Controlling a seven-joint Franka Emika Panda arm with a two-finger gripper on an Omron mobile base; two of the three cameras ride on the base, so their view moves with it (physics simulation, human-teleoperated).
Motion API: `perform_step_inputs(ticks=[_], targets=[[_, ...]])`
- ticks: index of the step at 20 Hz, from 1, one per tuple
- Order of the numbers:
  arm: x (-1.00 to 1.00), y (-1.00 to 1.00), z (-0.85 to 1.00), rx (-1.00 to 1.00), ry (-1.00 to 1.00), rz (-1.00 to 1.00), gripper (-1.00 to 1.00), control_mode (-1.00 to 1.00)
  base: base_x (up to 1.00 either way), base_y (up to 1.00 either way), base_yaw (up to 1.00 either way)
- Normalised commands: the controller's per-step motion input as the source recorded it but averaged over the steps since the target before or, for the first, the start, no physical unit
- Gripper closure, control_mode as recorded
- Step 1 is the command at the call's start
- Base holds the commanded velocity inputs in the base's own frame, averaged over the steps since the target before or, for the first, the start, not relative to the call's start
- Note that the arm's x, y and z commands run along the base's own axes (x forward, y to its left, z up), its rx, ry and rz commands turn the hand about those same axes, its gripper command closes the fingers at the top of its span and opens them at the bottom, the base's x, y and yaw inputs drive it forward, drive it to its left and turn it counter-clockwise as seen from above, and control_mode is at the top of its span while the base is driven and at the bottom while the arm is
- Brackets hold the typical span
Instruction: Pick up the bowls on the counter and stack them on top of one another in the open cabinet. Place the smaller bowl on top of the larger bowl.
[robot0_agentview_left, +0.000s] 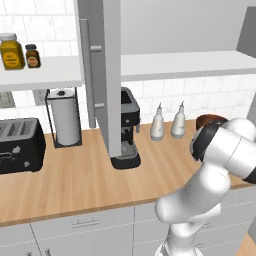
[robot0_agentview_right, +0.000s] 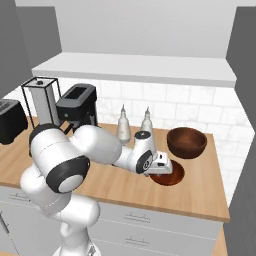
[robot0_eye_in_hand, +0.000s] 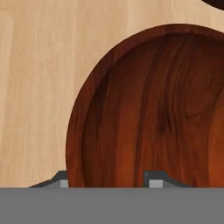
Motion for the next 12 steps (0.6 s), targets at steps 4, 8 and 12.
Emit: perform_step_inputs(ticks=[4,8,12], targets=[[0.00,0.00,0.00,0.00,0.00,0.00,1.00,-1.00,0.00,0.00,0.00],[0.00,0.00,0.23,0.00,-0.05,0.00,1.00,-1.00,0.00,0.00,0.00],[-0.14,0.00,0.77,0.00,-0.23,-0.02,1.00,-1.00,0.00,0.00,0.00]])
